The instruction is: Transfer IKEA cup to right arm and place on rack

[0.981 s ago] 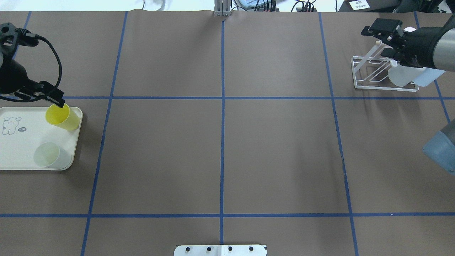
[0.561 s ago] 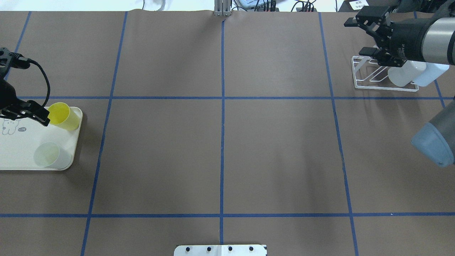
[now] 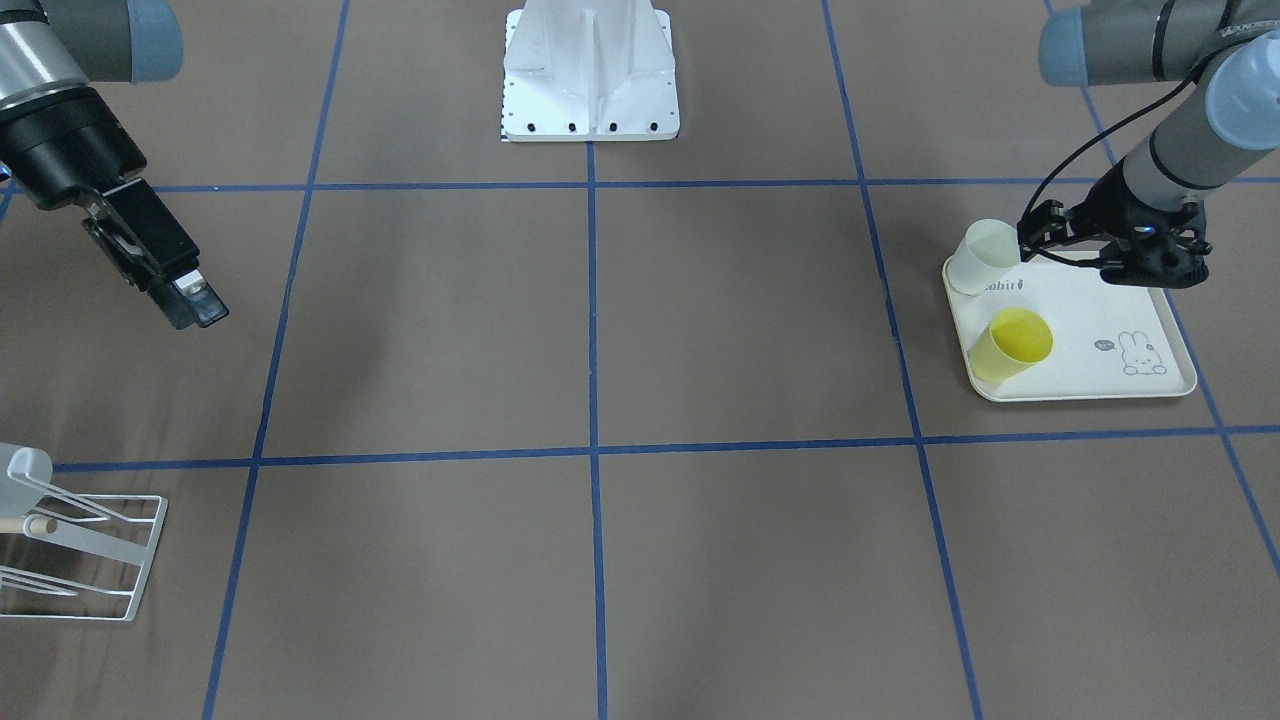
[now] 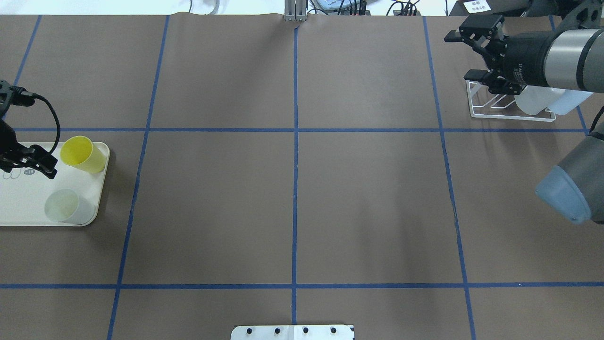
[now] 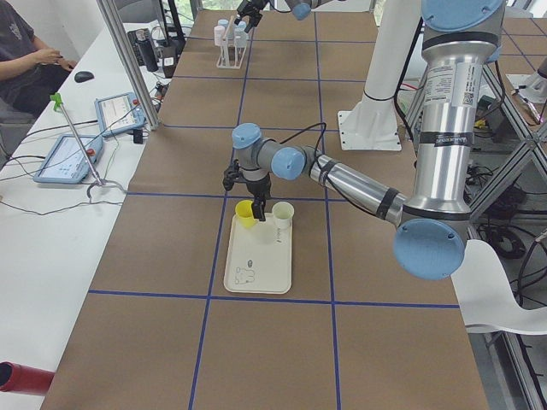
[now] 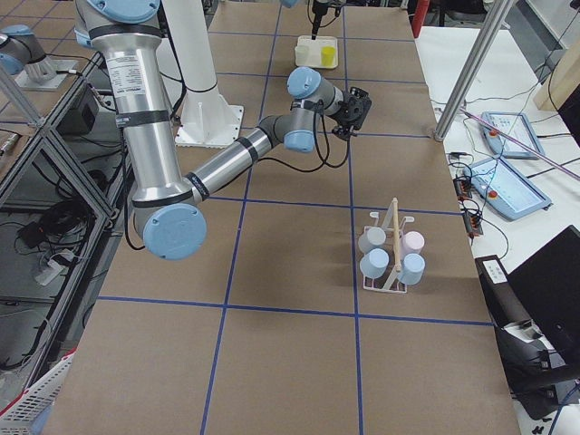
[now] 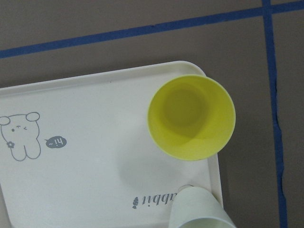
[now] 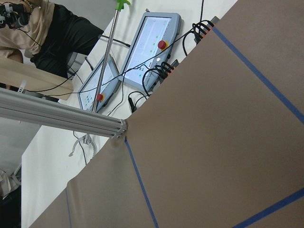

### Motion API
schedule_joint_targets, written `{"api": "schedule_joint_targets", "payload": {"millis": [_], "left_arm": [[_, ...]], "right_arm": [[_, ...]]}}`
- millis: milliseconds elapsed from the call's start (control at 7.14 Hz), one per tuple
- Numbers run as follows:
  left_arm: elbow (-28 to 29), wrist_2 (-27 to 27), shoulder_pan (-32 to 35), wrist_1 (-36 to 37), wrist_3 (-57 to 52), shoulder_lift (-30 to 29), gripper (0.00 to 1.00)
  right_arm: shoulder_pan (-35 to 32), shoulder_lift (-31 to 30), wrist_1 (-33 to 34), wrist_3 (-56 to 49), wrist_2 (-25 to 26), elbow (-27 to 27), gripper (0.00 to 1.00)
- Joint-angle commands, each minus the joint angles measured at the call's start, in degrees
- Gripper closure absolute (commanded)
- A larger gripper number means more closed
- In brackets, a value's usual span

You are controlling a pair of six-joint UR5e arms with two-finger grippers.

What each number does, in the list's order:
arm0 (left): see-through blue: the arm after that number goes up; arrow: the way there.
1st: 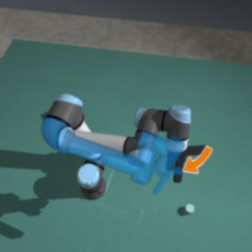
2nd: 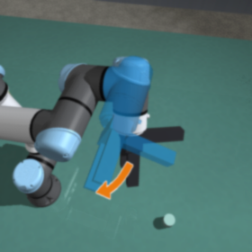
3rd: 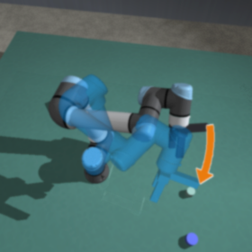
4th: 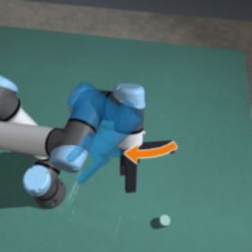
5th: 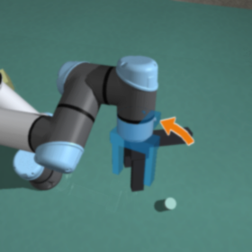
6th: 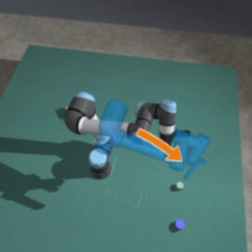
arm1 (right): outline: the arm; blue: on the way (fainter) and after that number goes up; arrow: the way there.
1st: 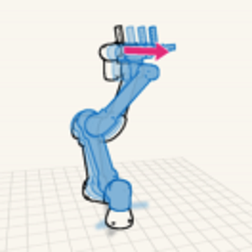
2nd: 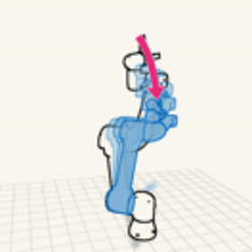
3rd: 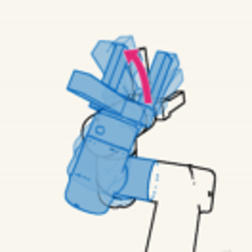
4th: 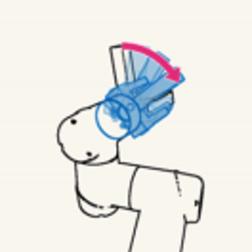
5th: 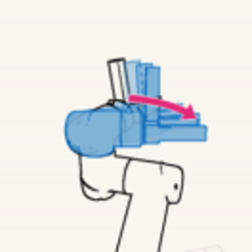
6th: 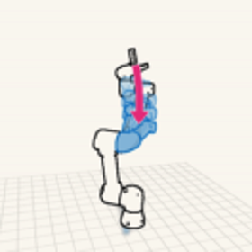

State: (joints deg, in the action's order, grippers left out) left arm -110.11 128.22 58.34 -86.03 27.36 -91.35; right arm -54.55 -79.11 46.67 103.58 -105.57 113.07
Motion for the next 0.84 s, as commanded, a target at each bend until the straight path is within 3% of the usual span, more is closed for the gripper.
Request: {"api": "schedule_joint_targets", "payload": {"millis": [0, 280, 561, 701], "left_arm": [[0.7, 0.4, -0.7, -2.5, 0.2, 1.9, 0.0], [0.2, 2.8, -2.2, -4.7, 3.0, 3.4, 0.0], [-1.0, 3.7, -2.4, -29.8, 16.2, 15.0, 0.0], [1.1, 3.7, -2.7, -33.1, 18.5, 15.2, 0.0]], "right_arm": [[0.1, 0.0, 0.0, -0.1, 0.0, 0.0, 0.0], [0.1, 0.0, 0.0, -0.1, 0.0, 0.0, 0.0], [0.2, 0.0, 0.0, 0.0, 0.0, 0.2, 0.0], [0.2, 0.0, 0.0, -0.3, 0.0, 0.0, 0.0]]}}
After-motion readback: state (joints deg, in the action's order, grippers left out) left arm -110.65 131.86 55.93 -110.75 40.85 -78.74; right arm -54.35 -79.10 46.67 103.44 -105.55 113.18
